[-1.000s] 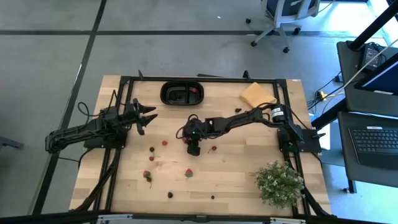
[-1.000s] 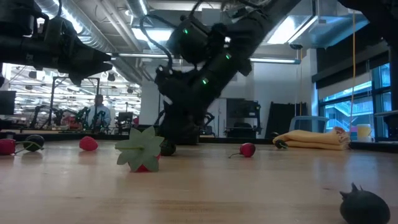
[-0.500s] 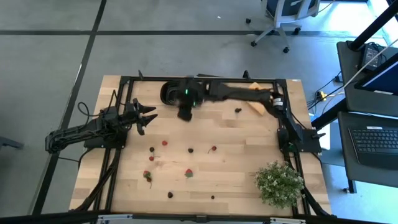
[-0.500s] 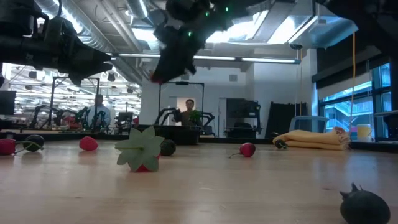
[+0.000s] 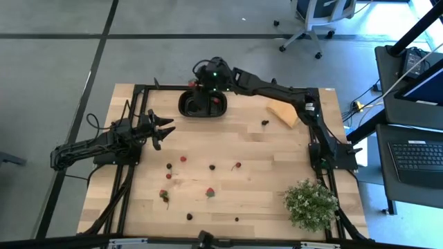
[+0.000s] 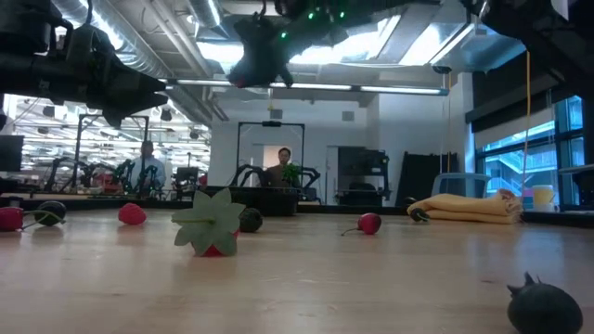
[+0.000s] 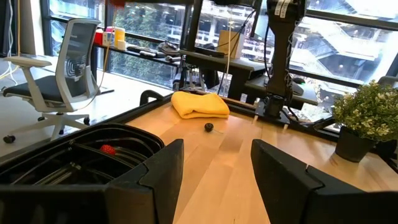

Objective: Pick and placing Produce into tupperware
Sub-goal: Put the top strawberry into the black bin, then put the right red cherry into the black bin

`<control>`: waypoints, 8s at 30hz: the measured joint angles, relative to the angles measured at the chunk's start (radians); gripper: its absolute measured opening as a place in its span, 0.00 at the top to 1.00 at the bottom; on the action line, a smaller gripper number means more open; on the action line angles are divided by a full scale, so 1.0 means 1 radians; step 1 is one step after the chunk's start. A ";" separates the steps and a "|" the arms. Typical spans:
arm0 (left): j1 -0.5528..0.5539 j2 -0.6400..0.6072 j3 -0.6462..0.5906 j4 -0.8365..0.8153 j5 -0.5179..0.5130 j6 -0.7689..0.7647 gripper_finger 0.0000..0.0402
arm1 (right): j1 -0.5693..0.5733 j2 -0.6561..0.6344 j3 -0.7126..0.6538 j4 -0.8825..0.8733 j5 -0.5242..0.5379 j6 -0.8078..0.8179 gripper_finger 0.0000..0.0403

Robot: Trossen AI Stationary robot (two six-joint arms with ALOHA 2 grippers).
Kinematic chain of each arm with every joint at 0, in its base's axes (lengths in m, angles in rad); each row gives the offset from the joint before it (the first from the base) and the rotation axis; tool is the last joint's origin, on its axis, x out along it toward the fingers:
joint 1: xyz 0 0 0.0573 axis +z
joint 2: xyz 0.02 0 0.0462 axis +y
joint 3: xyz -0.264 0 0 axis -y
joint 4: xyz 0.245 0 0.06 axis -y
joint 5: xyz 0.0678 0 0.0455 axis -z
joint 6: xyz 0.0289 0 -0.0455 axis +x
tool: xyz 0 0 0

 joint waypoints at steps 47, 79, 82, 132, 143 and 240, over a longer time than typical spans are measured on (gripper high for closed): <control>0.000 0.000 0.000 0.000 0.000 0.004 0.55 | -0.034 0.255 -0.045 -0.027 -0.066 0.122 0.63; 0.000 0.000 0.000 0.000 0.000 0.005 0.55 | -0.008 0.126 0.026 -0.285 -0.171 0.041 0.44; 0.000 0.000 0.000 0.000 0.000 0.005 0.55 | 0.022 0.066 0.040 -0.478 -0.171 -0.017 0.44; 0.000 0.000 0.000 0.000 0.000 0.007 0.55 | 0.460 -0.376 -1.090 0.072 -0.046 -0.037 0.45; 0.000 0.000 0.000 0.000 0.000 0.004 0.55 | 0.461 -0.375 -1.144 0.127 -0.046 -0.032 0.48; -0.001 0.000 0.000 0.000 0.003 -0.001 0.55 | -0.026 0.326 0.124 -0.260 0.022 -0.008 0.78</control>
